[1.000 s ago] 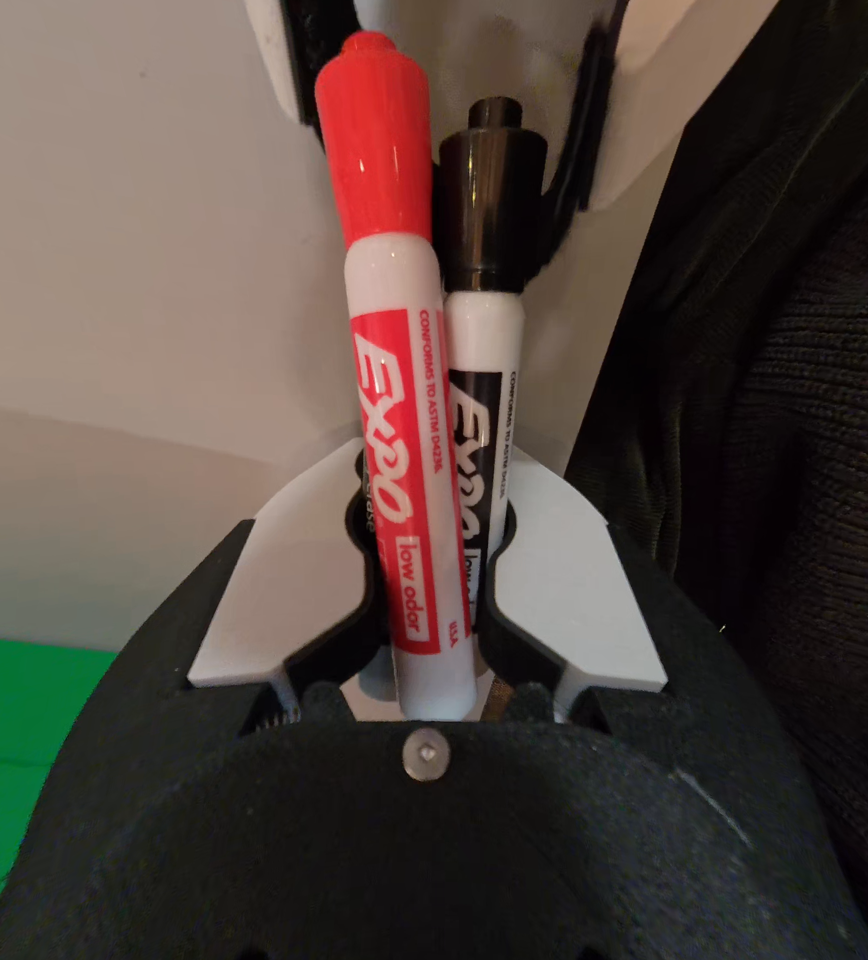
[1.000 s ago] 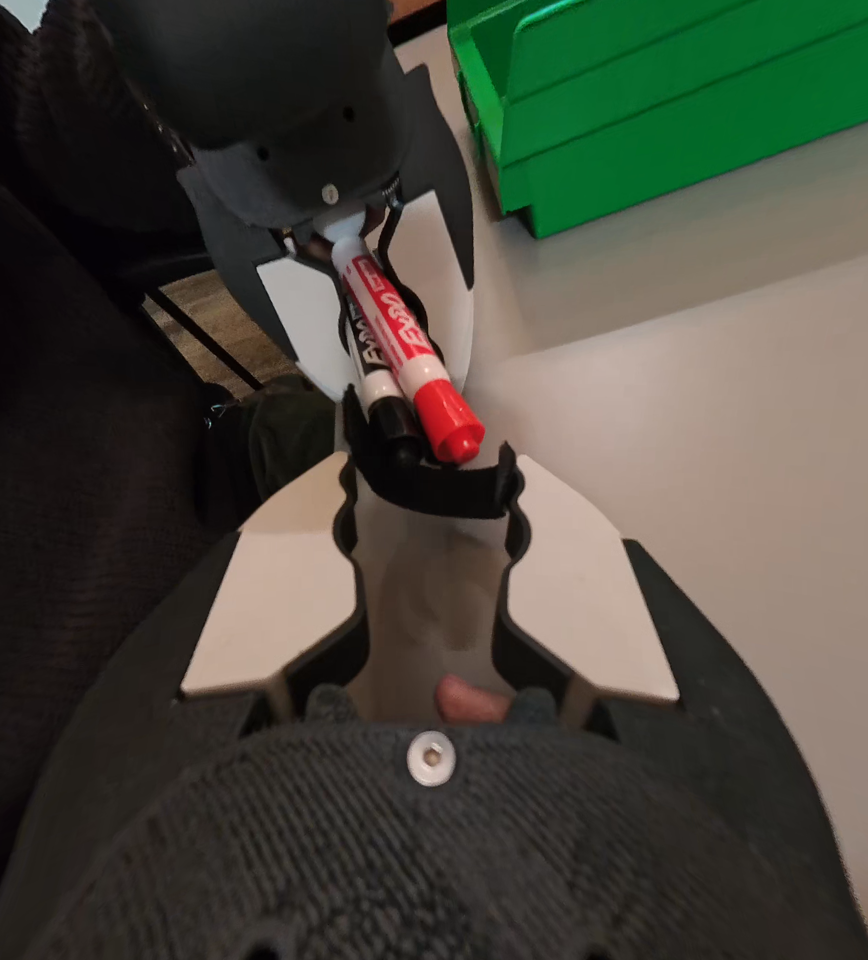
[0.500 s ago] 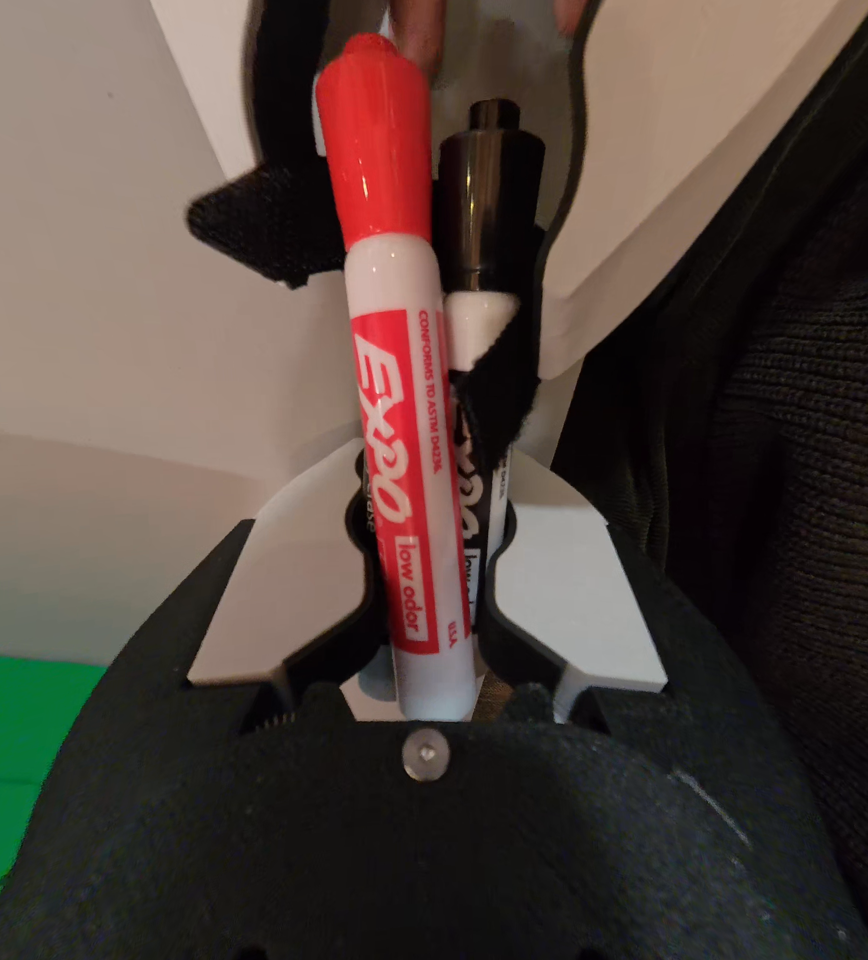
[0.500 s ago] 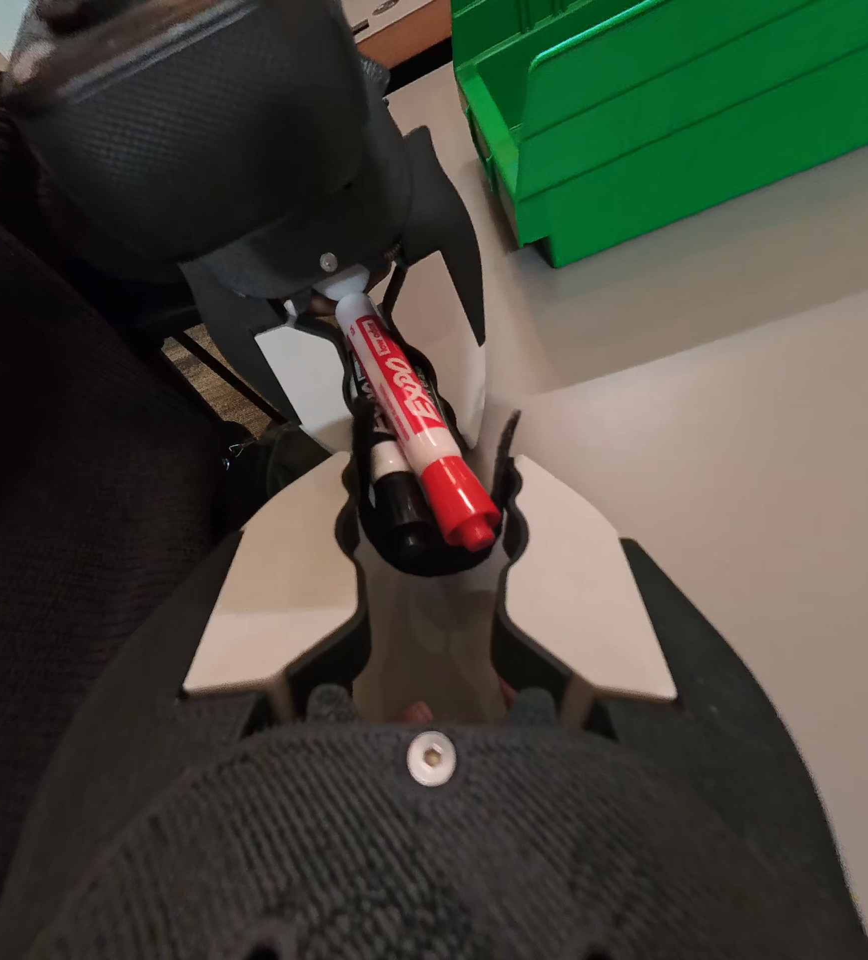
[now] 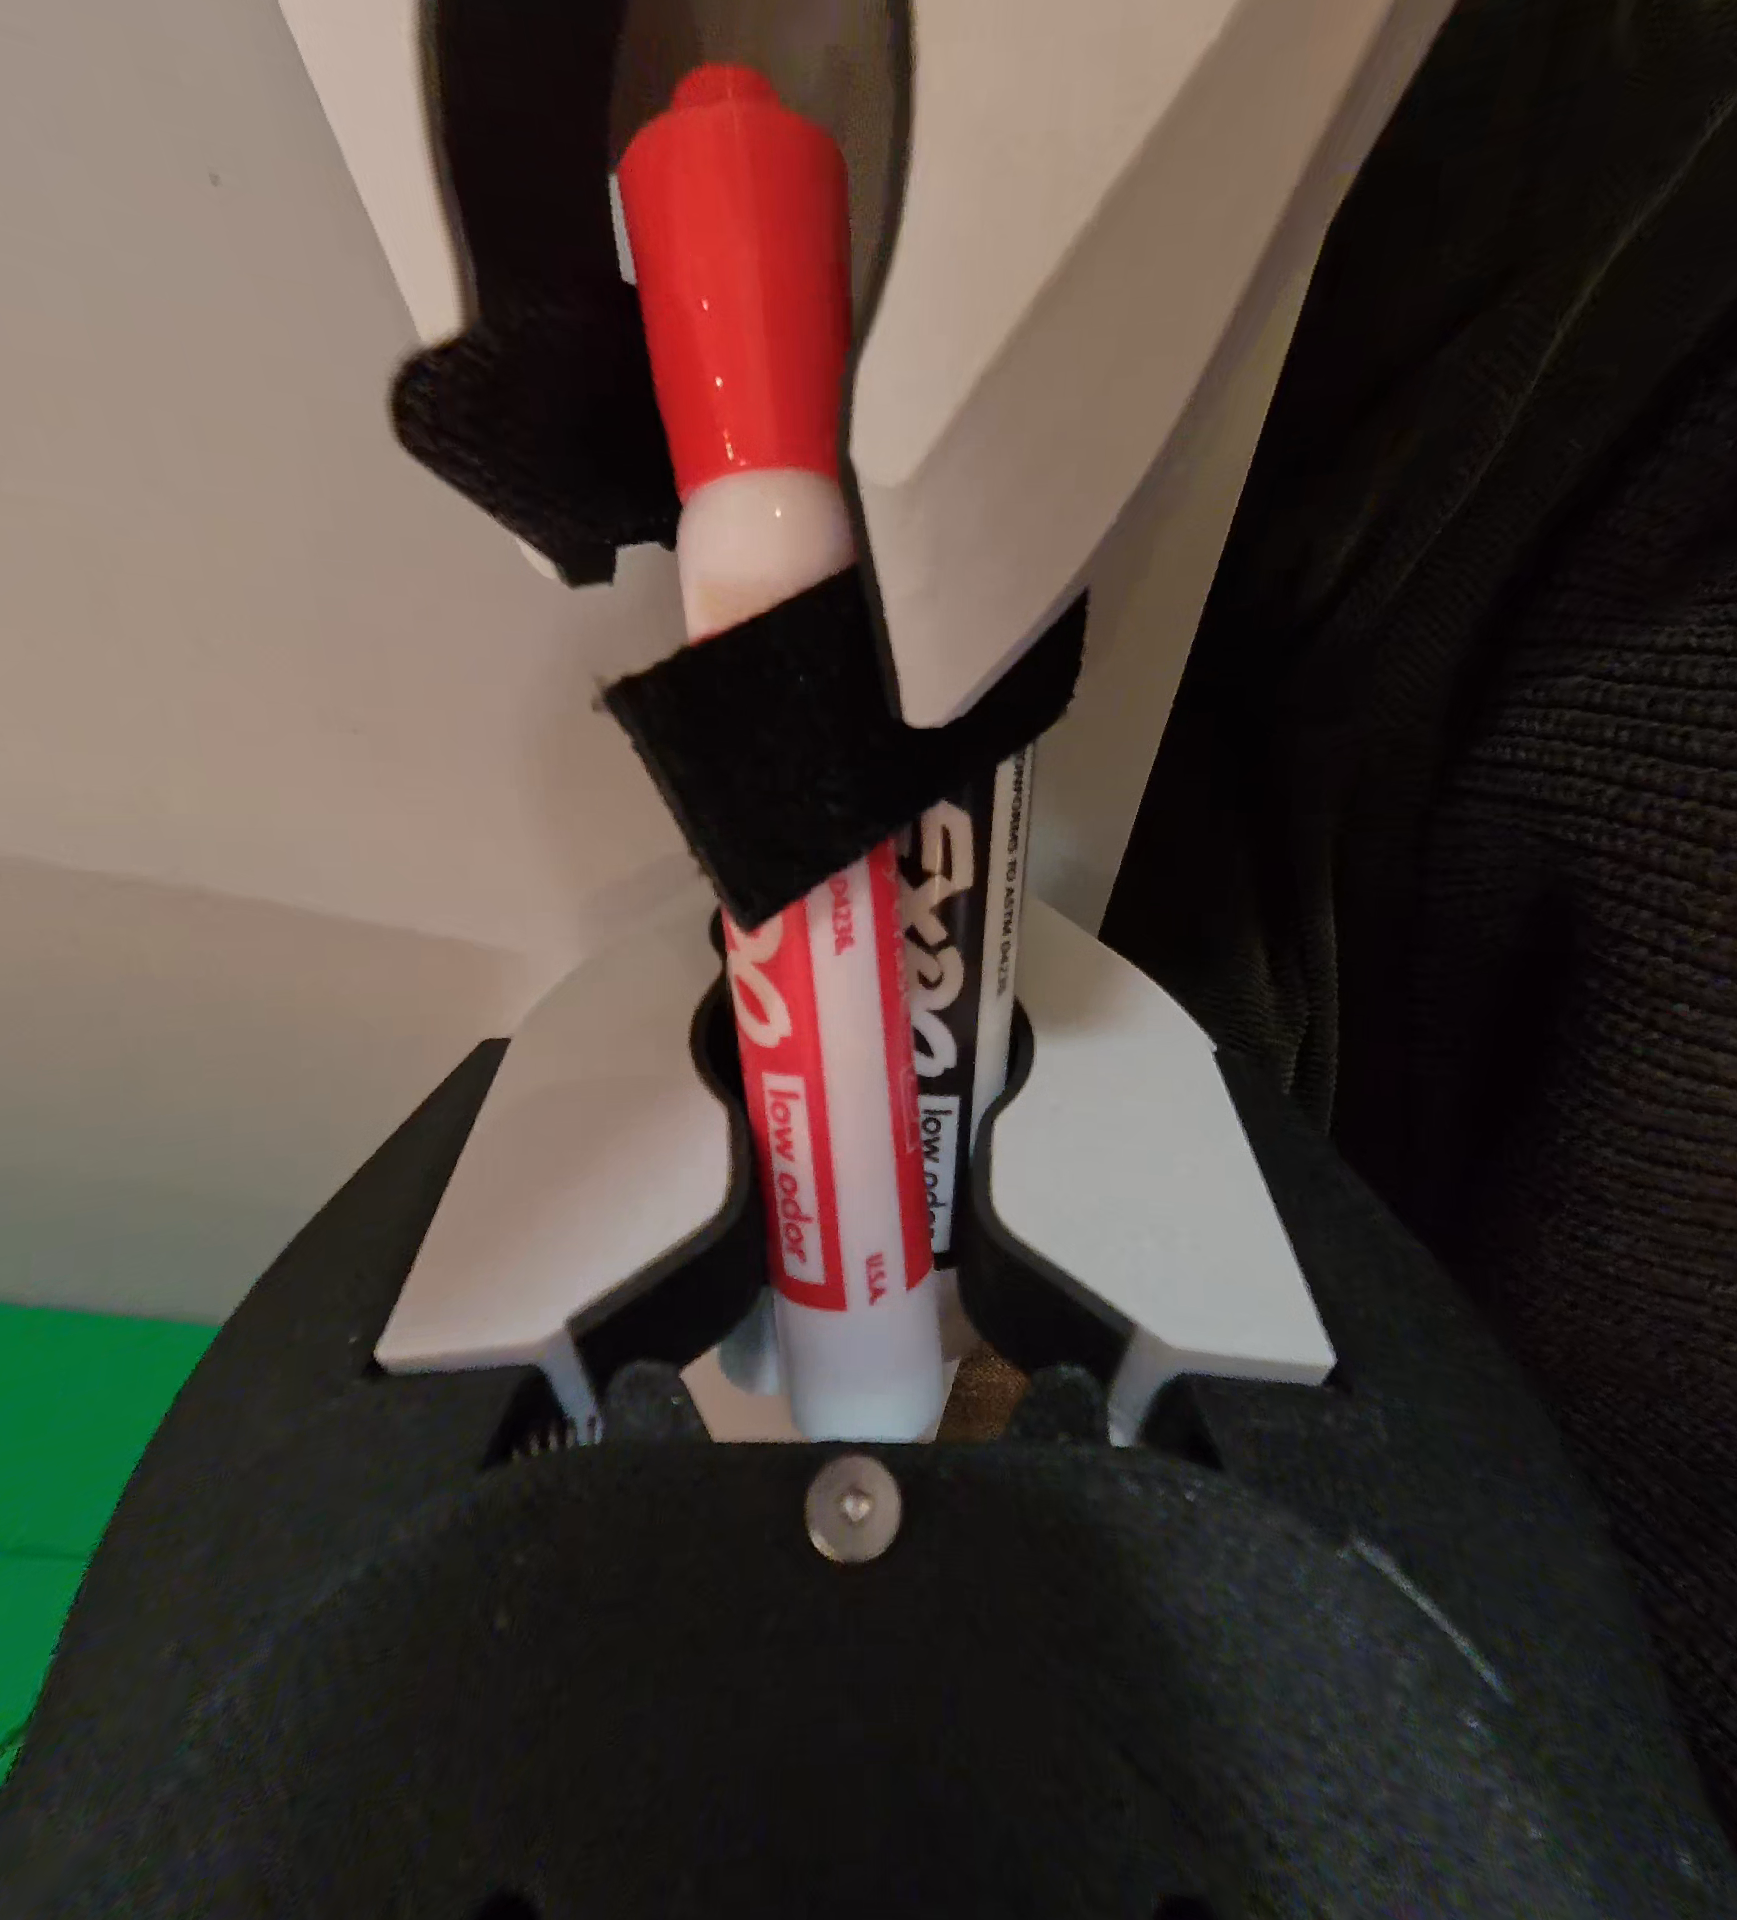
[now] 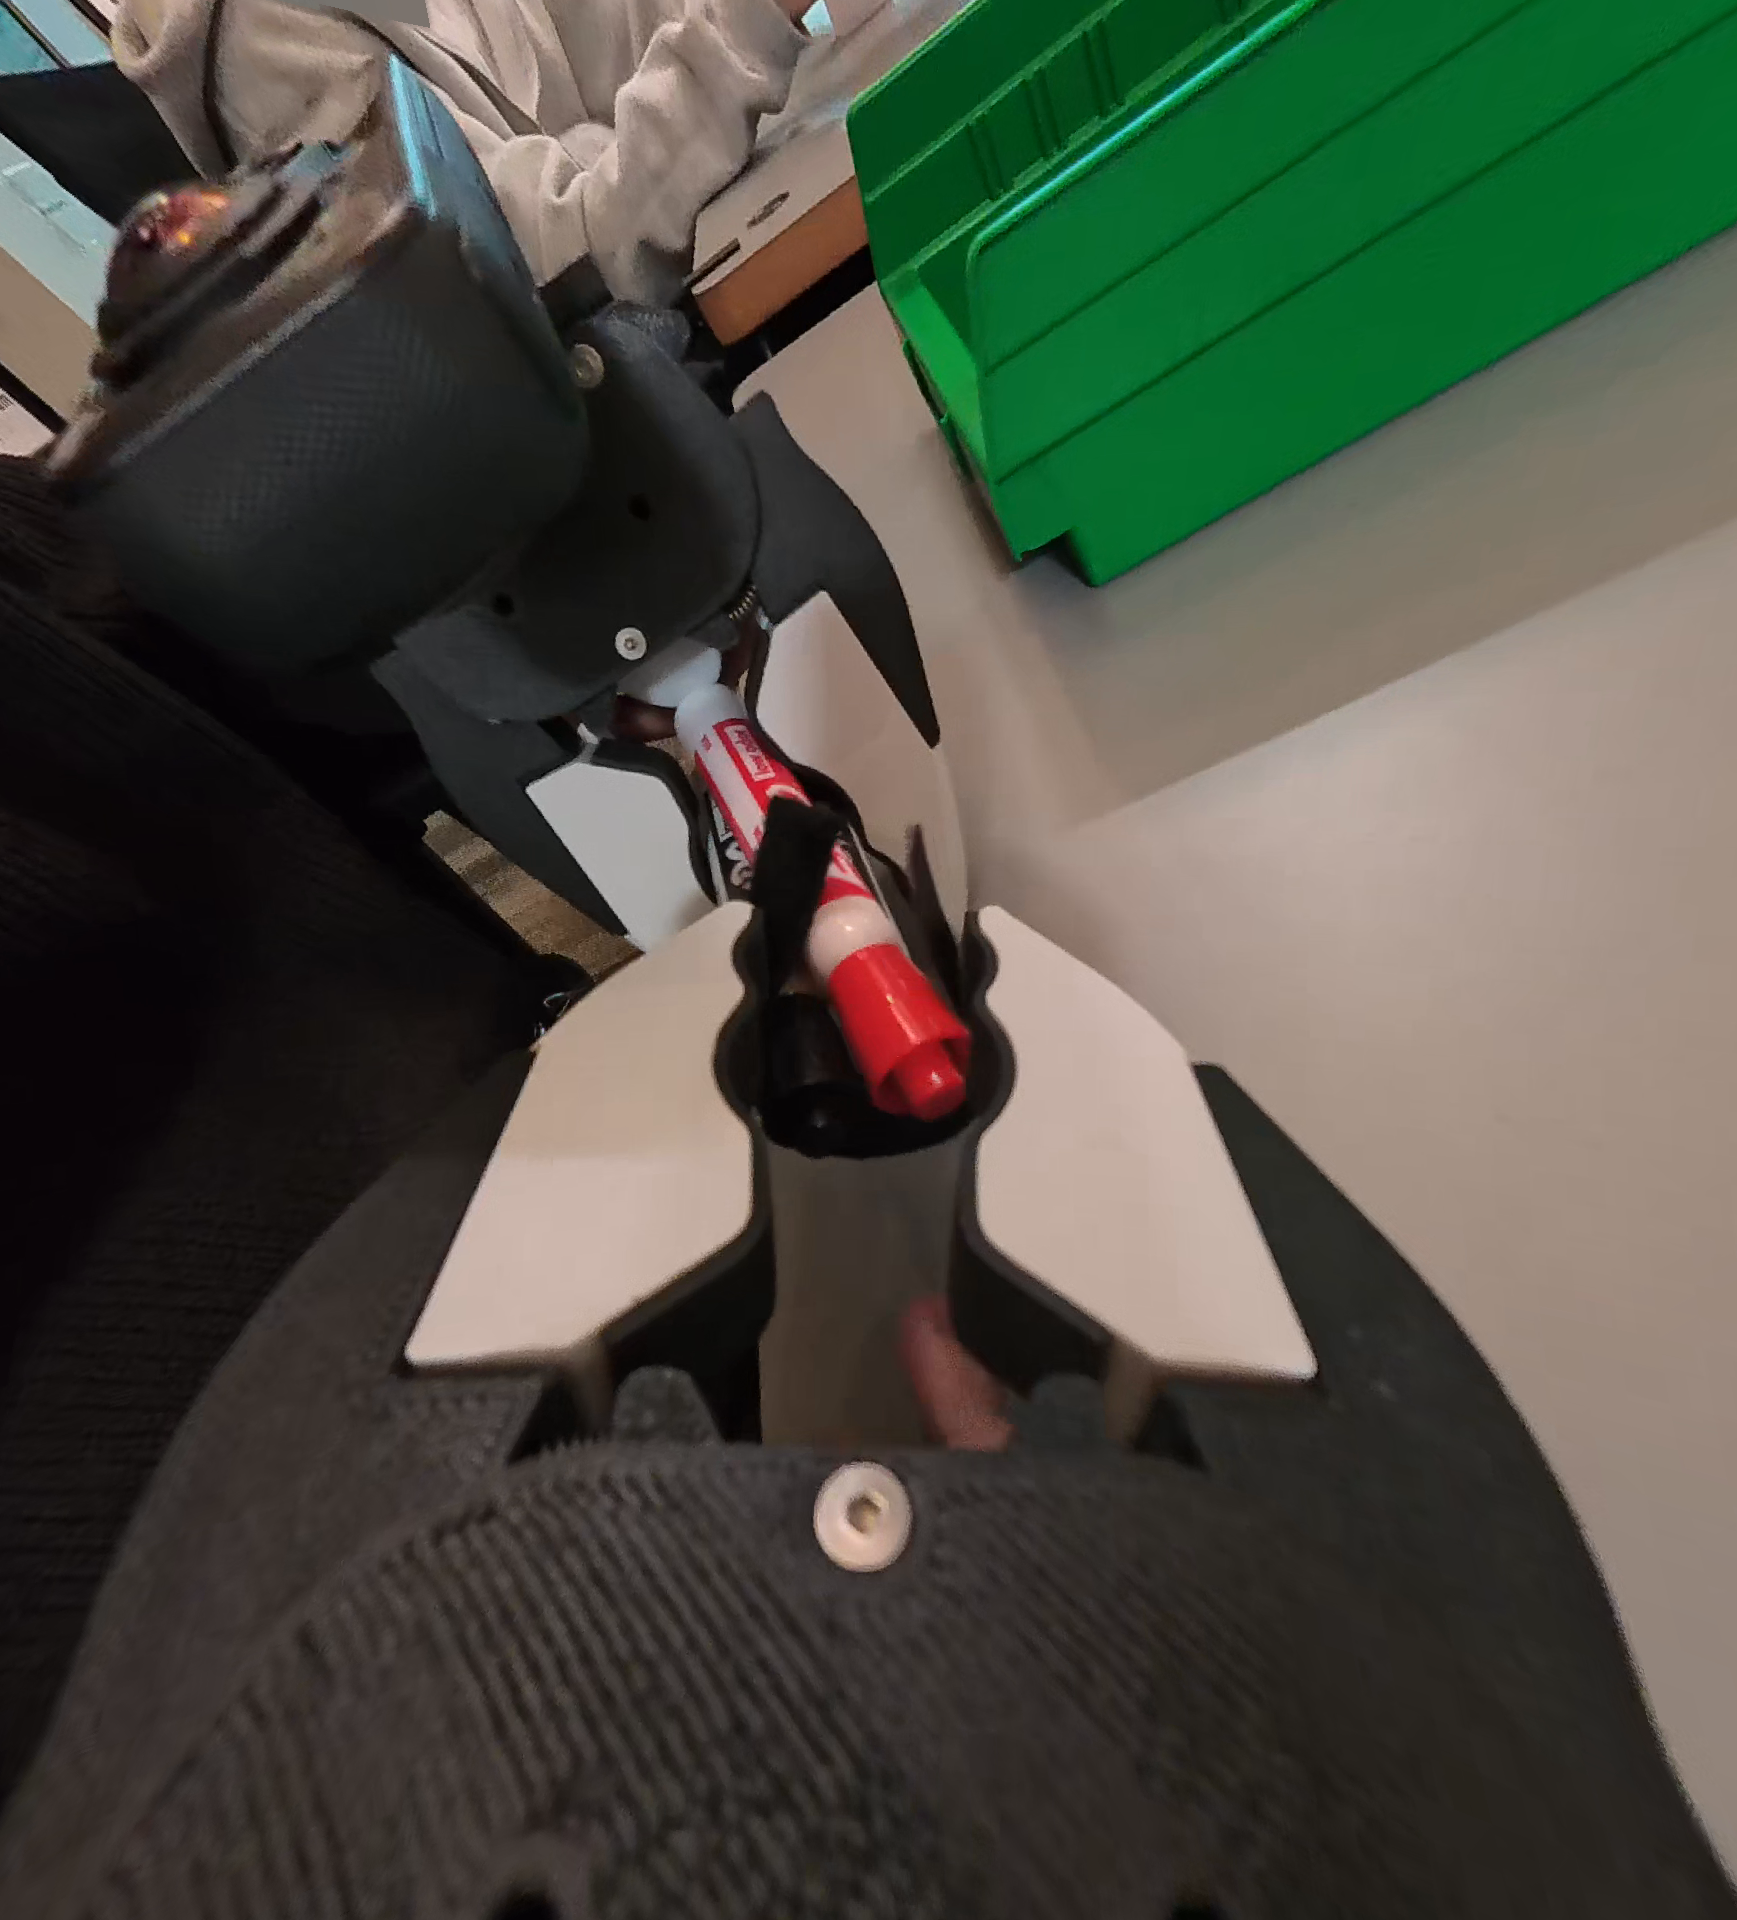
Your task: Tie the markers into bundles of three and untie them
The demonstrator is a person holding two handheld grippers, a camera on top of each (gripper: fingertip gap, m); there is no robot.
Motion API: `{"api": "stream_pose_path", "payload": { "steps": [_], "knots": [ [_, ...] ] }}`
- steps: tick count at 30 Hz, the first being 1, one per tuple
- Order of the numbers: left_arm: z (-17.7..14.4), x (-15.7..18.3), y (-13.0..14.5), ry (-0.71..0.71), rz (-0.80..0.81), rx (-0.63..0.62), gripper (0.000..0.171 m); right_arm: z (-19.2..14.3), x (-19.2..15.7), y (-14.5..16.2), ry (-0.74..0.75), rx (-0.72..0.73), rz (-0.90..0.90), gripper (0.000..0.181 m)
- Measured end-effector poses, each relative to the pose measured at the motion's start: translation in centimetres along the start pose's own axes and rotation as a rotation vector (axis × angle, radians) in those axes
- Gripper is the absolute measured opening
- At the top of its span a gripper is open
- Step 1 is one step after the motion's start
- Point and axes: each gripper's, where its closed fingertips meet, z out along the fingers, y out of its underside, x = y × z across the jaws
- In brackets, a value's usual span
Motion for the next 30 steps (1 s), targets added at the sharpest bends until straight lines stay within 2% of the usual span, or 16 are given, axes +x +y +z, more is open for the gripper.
{"api": "stream_pose_path", "payload": {
  "steps": [5, 9, 15, 19, 24, 30],
  "knots": [
    [0.0, 0.0, 0.0, 0.001, 0.000, 0.002, 0.046, 0.1, -0.2, 0.0, 0.001, -0.012, 0.008, 0.036],
    [0.0, 0.0, 0.1, 0.005, 0.002, 0.001, 0.046, -0.2, 0.0, 0.1, 0.006, -0.021, 0.035, 0.046],
    [-0.3, -0.8, 0.6, -0.012, -0.021, -0.007, 0.046, -2.4, 1.4, -0.6, 0.077, 0.008, 0.041, 0.045],
    [-0.7, -1.8, 1.1, -0.035, -0.053, -0.004, 0.046, -4.8, 3.3, -0.7, 0.174, 0.007, 0.052, 0.043],
    [-0.6, -2.6, 1.7, -0.056, -0.071, -0.018, 0.046, -7.9, 6.5, 0.4, 0.364, -0.094, 0.061, 0.042],
    [-0.6, -2.6, 1.7, -0.059, -0.072, -0.018, 0.046, -7.0, 8.5, 0.3, 0.477, -0.147, -0.013, 0.044]
  ]
}}
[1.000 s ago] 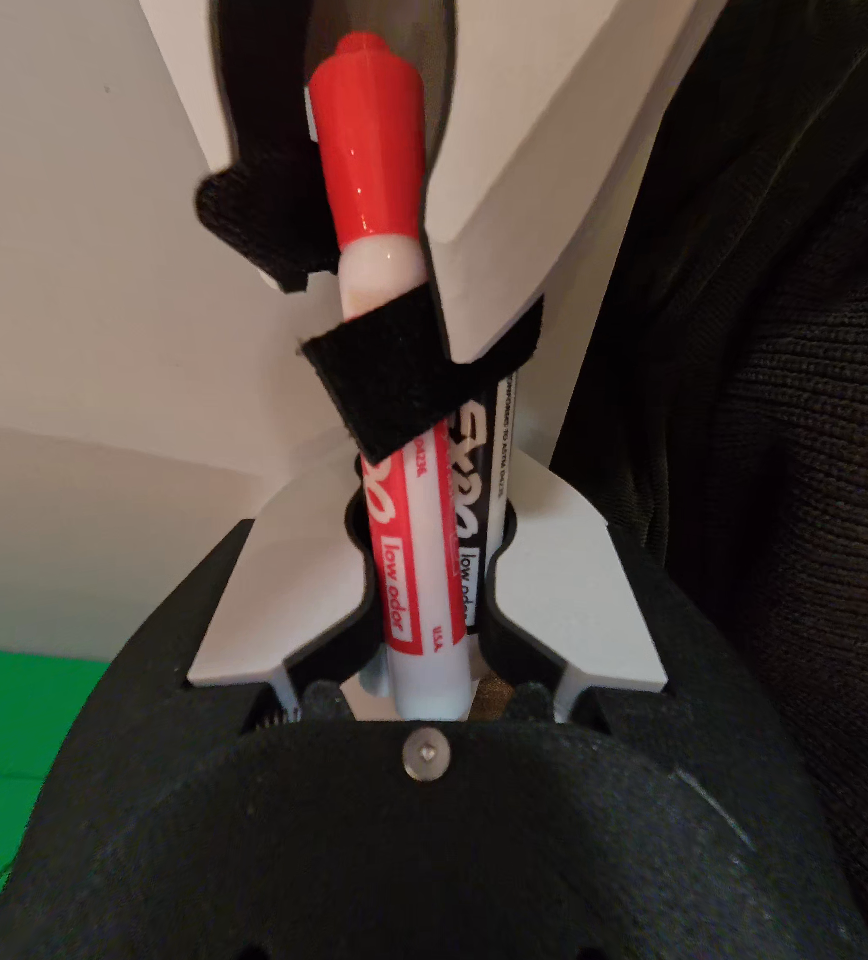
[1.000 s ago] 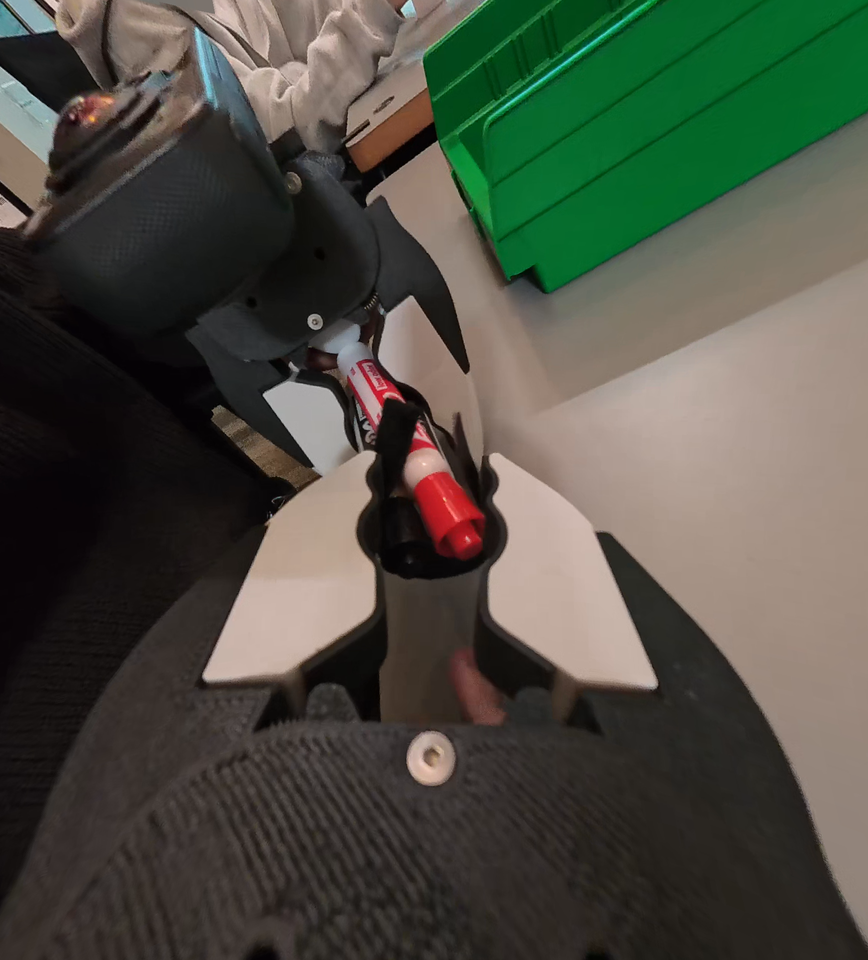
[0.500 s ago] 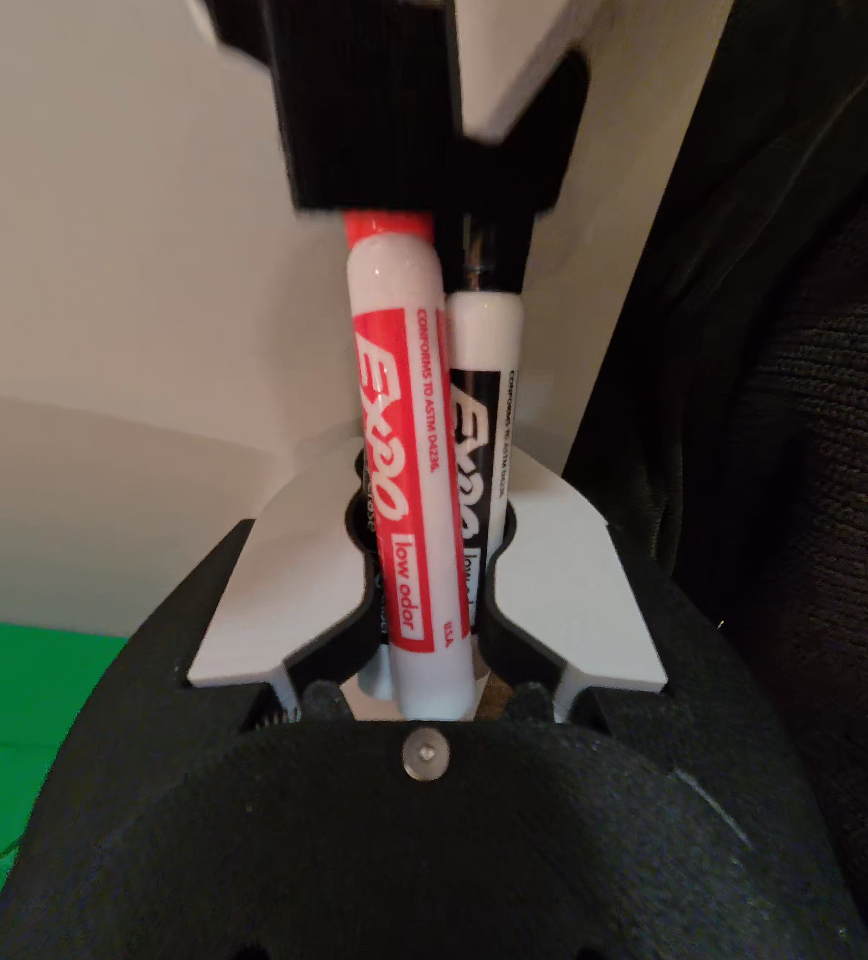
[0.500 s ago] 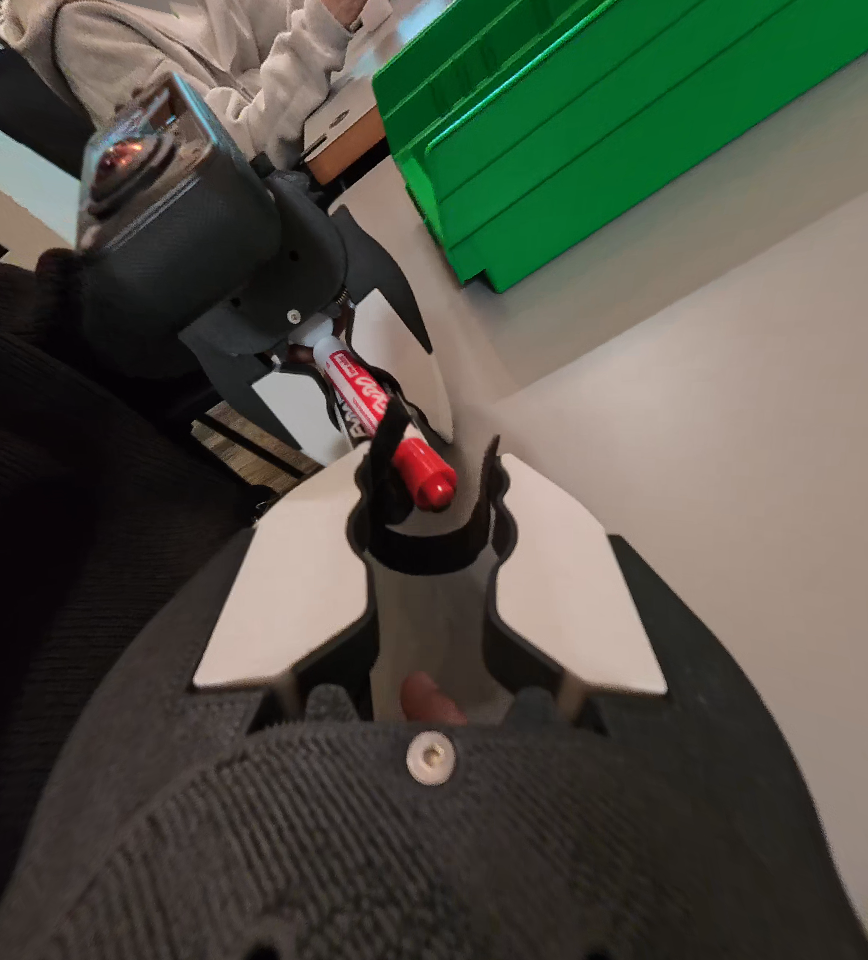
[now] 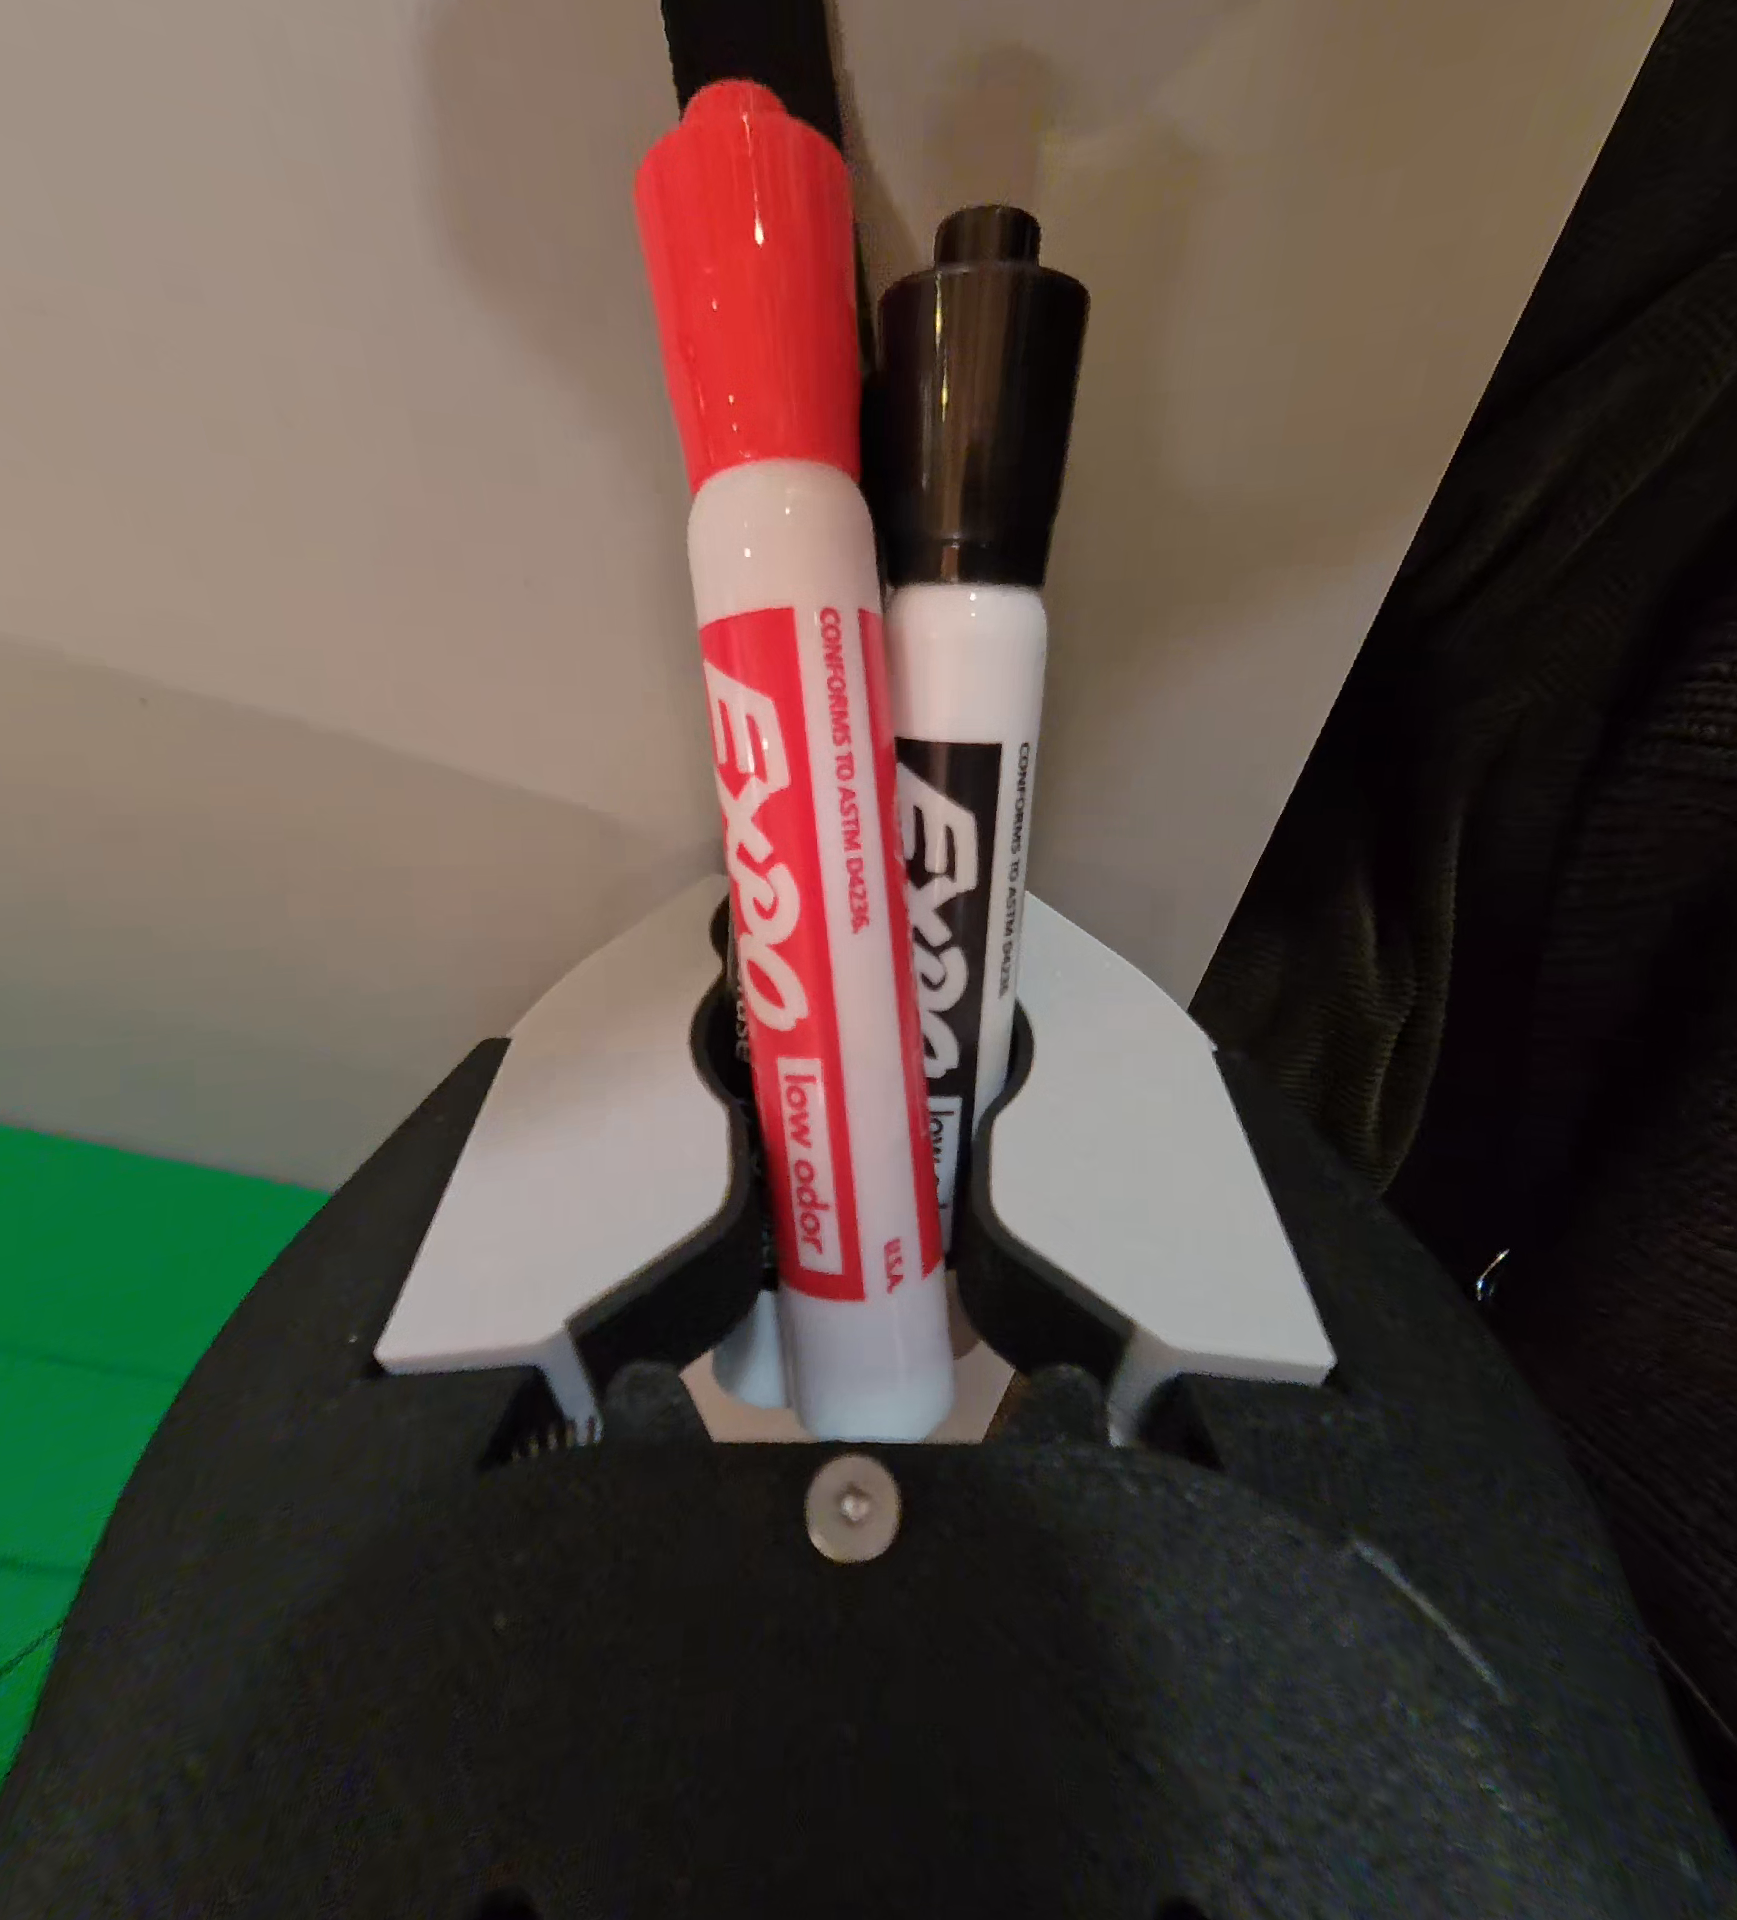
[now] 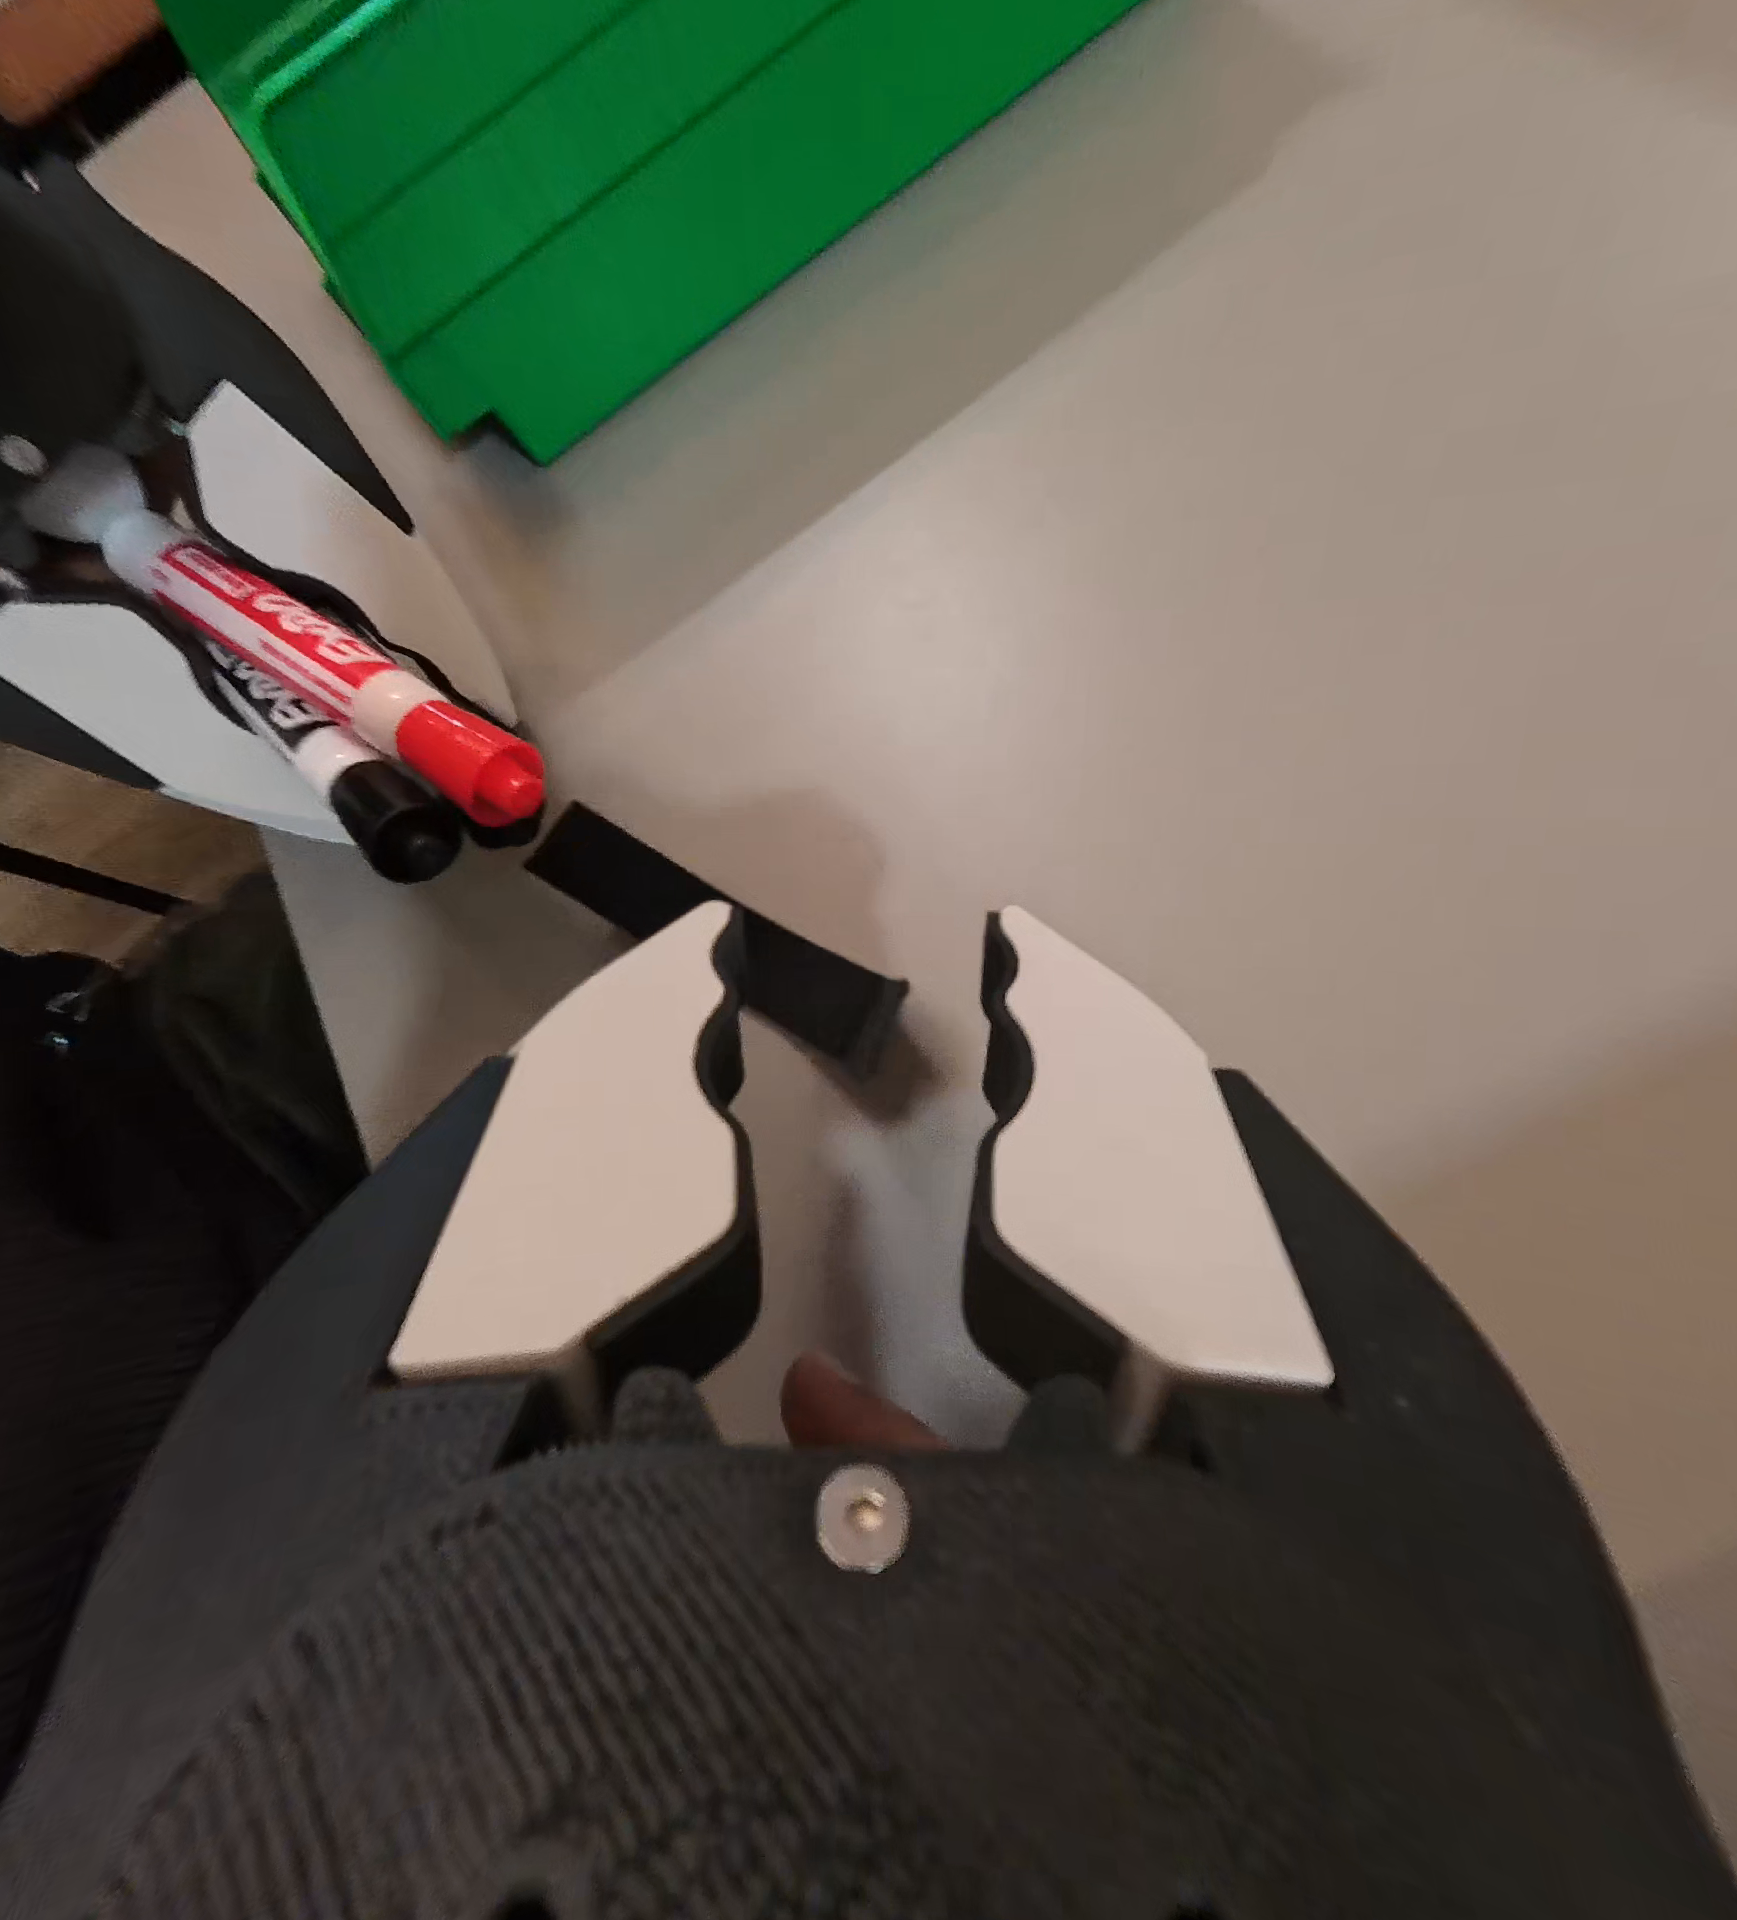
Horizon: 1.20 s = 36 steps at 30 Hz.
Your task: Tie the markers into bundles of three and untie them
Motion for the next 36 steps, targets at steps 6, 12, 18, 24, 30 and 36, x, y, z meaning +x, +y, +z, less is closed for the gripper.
{"api": "stream_pose_path", "payload": {
  "steps": [6, 12, 18, 24, 30, 36],
  "knots": [
    [0.0, 0.0, 0.1, -0.011, 0.008, -0.005, 0.046, -2.4, 1.1, -0.8, 0.116, 0.053, -0.106, 0.045],
    [0.0, 0.0, 0.1, -0.014, 0.011, -0.004, 0.046, -3.1, 1.2, 1.2, 0.047, 0.072, 0.072, 0.057],
    [0.0, 0.0, 0.1, -0.017, 0.011, 0.000, 0.046, 0.1, -0.1, 2.1, -0.055, 0.056, 0.120, 0.050],
    [0.0, 0.0, 0.1, -0.014, 0.008, 0.003, 0.046, -0.4, 0.6, 2.0, 0.048, -0.033, -0.022, 0.002],
    [0.0, 0.0, 0.1, -0.020, 0.006, -0.005, 0.047, -6.4, 3.0, 6.8, 0.263, -0.501, -0.145, 0.003],
    [0.0, 0.0, 0.1, -0.019, 0.008, -0.004, 0.047, -10.6, 3.9, 9.2, 0.408, -0.781, -0.123, 0.003]
  ]
}}
